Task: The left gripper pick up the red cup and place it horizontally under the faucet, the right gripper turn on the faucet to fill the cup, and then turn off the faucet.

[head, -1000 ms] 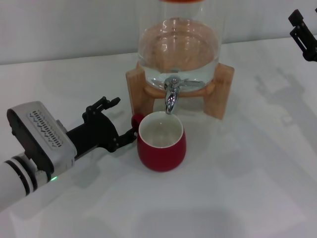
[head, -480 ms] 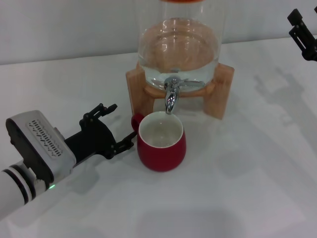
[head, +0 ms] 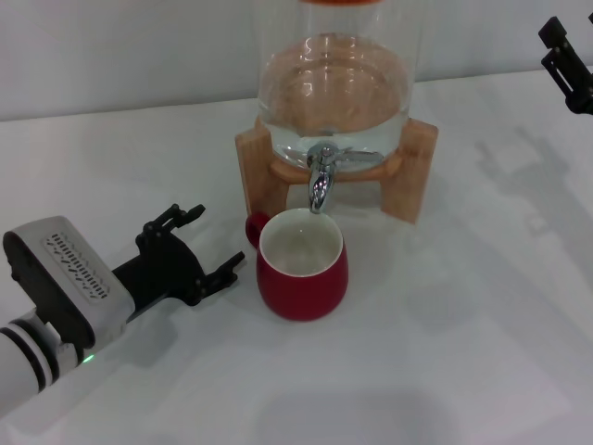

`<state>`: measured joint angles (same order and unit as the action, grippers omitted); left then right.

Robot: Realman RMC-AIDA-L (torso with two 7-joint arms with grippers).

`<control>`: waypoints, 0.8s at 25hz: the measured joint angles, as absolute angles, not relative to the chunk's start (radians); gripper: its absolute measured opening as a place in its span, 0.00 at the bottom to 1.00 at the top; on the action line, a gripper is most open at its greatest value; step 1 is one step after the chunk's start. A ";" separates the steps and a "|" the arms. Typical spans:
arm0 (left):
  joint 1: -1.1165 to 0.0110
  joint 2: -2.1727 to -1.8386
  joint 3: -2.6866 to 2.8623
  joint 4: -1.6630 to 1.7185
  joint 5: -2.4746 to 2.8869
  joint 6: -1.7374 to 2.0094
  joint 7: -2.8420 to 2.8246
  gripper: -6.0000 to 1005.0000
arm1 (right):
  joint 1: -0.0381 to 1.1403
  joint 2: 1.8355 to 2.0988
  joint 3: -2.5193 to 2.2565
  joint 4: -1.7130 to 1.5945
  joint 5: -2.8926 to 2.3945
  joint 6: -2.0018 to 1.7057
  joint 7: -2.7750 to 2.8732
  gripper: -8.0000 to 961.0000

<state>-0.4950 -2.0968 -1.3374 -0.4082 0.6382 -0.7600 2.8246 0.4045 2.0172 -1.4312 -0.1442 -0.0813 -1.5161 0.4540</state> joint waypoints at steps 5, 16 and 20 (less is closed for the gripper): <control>-0.486 -2.095 -1.346 -0.409 0.625 -0.740 2.825 0.83 | 0.404 2.017 -1.431 -0.144 -0.081 -1.517 0.454 0.75; -0.483 -2.092 -1.398 -0.408 0.614 -0.682 2.826 0.83 | 0.406 2.017 -1.439 -0.144 -0.081 -1.512 0.454 0.75; -0.476 -2.089 -1.437 -0.408 0.620 -0.675 2.826 0.83 | 0.405 2.017 -1.439 -0.144 -0.081 -1.511 0.454 0.75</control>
<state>-0.4763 -2.0893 -1.4367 -0.4078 0.6203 -0.6755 2.8256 0.4047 2.0171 -1.4388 -0.1441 -0.0813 -1.5113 0.4540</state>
